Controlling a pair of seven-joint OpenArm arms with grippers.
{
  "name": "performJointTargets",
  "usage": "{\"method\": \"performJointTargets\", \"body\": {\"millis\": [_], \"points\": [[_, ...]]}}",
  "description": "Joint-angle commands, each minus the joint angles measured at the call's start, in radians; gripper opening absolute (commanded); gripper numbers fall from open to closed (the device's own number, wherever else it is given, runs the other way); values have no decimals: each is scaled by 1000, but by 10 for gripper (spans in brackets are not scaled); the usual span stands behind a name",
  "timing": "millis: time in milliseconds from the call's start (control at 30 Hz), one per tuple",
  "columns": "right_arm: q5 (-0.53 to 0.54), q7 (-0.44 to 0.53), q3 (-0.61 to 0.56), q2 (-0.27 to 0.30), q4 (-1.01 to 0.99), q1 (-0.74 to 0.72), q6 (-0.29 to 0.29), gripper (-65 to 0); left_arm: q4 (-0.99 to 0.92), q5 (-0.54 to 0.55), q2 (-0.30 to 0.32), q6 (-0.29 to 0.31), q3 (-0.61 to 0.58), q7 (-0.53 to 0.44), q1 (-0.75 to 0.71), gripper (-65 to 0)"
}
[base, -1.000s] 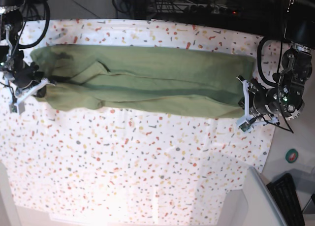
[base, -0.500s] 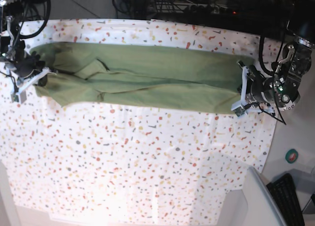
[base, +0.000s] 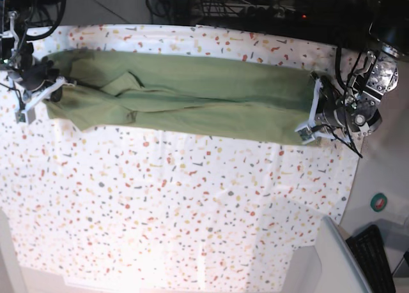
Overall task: Layout the t-shirt on the table in an organized manner, then fold the t-shirt properly
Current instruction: 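Pull the folded shirt strip taut between both grippers, then release the strip and regrasp its ends with both grippers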
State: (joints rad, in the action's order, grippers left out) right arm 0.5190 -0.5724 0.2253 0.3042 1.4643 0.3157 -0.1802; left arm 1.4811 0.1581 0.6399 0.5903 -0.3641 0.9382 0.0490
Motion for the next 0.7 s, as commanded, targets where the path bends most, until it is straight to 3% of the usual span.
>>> {"method": "performJointTargets", "body": {"millis": [0,300,333,367,433,533,600,667], "points": [[2,12,9,14,2,-3,-2,-650,10,1,18,-2,-9,-2,10,-650],[3,-116,9,14,-3,-11,-2,-650,10,1,21,-2,-19,32,18,-650],[2,-110,10,14,-3,-11,-2,-630,14,1,21,-2,-19,51,19,-650],[2,-108,24,14,-3,-10,-2,-557,19,1,21,-2,-17,60,21,-647],[5,-105,62,11,-1,-8,-2,-450,33,2,22,-2,-6,60,22,-476],[2,-105,136,-18,42,-5,-2,-429,68,11,22,-2,92,60,9,-280],[2,-105,188,-36,114,1,-6,-429,103,13,14,-2,181,61,4,-193],[2,-105,222,-47,198,24,-8,-429,151,13,11,-2,273,64,-21,-155]]}}
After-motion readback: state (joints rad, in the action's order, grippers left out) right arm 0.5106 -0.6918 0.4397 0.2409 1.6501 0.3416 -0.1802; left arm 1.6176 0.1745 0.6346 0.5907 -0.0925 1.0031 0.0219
